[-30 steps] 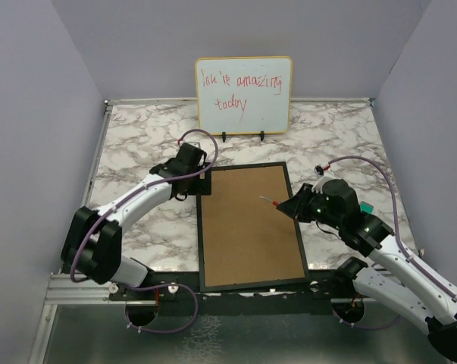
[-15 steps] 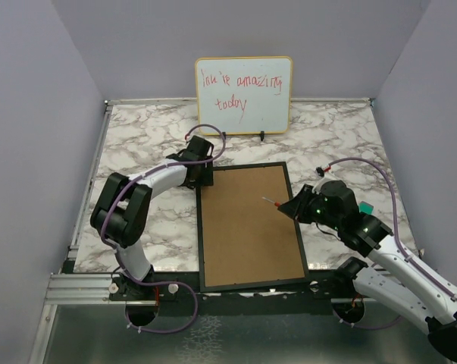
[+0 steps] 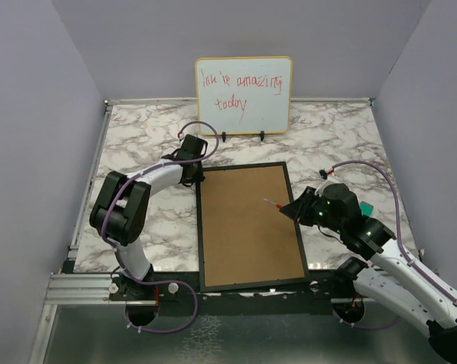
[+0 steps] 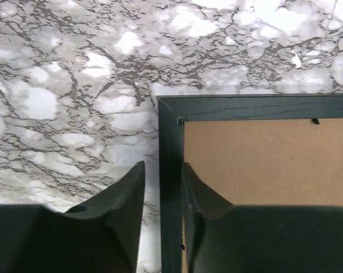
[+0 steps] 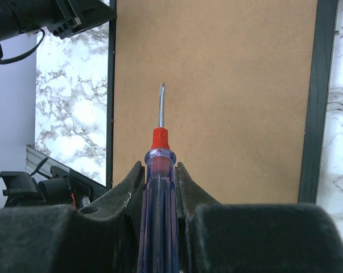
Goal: Take the photo out of the frame
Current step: Adjust the photo frame at the center of the board.
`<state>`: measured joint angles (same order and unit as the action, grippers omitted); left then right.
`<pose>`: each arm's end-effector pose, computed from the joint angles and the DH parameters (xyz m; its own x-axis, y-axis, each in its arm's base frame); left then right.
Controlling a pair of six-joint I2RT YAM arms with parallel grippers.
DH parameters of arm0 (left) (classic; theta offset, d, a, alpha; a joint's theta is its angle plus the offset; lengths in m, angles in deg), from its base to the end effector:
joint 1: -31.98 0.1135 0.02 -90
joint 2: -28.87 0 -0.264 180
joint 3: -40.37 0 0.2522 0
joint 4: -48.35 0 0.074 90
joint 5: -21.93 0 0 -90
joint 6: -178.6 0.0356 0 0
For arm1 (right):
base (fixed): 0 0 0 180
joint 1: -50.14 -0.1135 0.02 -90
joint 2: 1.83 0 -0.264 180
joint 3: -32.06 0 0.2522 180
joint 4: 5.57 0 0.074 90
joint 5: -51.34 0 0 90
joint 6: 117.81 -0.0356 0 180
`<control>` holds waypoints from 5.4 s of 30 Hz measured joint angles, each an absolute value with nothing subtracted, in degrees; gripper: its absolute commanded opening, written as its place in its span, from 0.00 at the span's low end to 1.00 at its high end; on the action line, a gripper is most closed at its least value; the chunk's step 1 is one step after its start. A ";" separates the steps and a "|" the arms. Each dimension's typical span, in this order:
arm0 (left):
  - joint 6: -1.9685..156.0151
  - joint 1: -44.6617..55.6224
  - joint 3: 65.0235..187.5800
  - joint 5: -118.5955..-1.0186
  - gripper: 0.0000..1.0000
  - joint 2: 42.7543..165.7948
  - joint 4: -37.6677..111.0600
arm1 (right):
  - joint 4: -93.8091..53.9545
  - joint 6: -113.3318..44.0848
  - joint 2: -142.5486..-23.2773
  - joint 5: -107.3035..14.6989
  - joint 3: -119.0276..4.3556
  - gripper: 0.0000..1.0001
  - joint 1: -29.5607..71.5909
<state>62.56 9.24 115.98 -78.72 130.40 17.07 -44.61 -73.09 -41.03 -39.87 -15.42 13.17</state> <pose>0.3333 -0.1326 0.1703 -0.8228 -0.1230 -0.5549 -0.0820 0.9918 -0.0982 0.1267 0.0963 0.2606 -0.7251 0.3434 -0.5970 -0.1429 0.7729 0.6182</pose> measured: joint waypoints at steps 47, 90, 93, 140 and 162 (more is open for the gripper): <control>81.01 10.09 126.64 -67.20 0.63 121.20 11.19 | -50.86 -79.88 -36.42 -34.54 -15.18 0.00 13.17; 107.91 16.63 141.96 -51.93 0.32 147.48 -0.59 | -52.87 -78.72 -35.24 -31.09 -15.18 0.00 13.17; 107.59 17.24 143.80 -49.96 0.28 148.81 -2.18 | -53.42 -78.72 -35.15 -31.09 -15.15 0.01 13.17; 79.13 14.88 108.22 -54.81 0.60 117.12 11.35 | -55.98 -78.35 -38.37 -32.33 -11.88 0.01 13.17; 53.18 14.99 93.44 -75.03 0.60 106.17 25.75 | -56.74 -78.79 -35.31 -32.31 -13.36 0.00 13.17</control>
<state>53.18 14.99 93.44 -75.03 106.17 25.75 -56.74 -78.79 -35.31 -32.31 -13.36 13.17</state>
